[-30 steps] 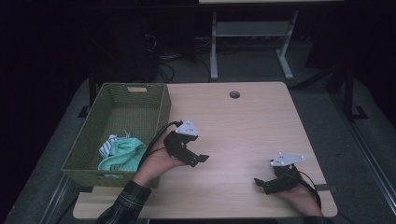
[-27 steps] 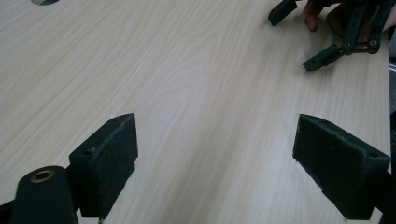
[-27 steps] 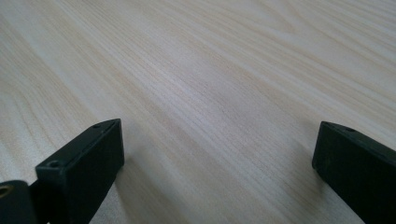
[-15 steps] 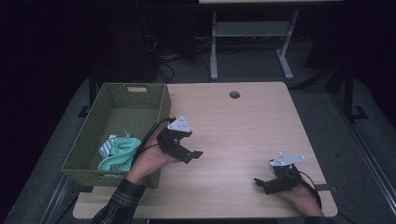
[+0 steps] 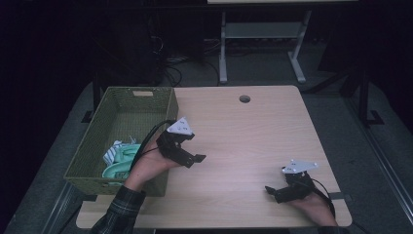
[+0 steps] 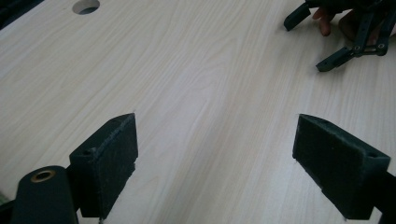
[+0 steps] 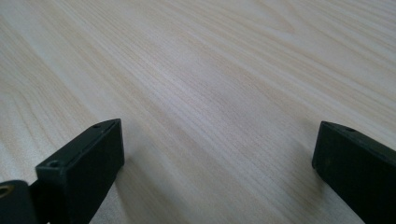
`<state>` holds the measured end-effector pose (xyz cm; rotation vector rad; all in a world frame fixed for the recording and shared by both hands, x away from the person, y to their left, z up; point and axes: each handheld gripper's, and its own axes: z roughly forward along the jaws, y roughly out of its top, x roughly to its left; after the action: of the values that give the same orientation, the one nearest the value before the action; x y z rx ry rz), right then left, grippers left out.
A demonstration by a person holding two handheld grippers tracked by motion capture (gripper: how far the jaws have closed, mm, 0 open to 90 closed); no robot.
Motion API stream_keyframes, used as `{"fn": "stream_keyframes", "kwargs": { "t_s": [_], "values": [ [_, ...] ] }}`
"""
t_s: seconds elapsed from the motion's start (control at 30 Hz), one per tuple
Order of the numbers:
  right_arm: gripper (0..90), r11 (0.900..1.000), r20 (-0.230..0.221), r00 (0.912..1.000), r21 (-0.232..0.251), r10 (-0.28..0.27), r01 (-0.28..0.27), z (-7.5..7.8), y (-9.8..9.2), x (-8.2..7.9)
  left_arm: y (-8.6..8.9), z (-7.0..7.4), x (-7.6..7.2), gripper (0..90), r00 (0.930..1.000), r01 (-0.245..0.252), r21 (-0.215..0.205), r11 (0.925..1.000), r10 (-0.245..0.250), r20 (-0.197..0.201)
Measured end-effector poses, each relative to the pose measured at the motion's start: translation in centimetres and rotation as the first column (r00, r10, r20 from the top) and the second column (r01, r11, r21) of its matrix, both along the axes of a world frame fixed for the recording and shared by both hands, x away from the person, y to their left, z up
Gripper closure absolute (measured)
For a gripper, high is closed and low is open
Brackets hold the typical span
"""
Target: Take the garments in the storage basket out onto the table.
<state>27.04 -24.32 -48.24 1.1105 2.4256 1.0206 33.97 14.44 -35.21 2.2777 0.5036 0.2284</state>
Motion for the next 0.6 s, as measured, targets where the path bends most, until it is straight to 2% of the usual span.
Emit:
{"fn": "stream_keyframes", "kwargs": {
  "t_s": [0.2,0.6],
  "values": [
    [1.8,1.000,0.001,1.0000,0.000,0.000,0.000,0.0,0.0,0.0,0.6,0.1,0.1,13.4,1.0000,-0.006,0.019,0.9998,0.006,-0.001],
    [1.8,1.000,-0.001,1.0000,0.001,-0.002,0.002,0.0,0.0,0.0,1.5,0.1,0.3,13.4,0.9996,-0.024,0.020,0.9995,0.024,-0.013]
  ]
}}
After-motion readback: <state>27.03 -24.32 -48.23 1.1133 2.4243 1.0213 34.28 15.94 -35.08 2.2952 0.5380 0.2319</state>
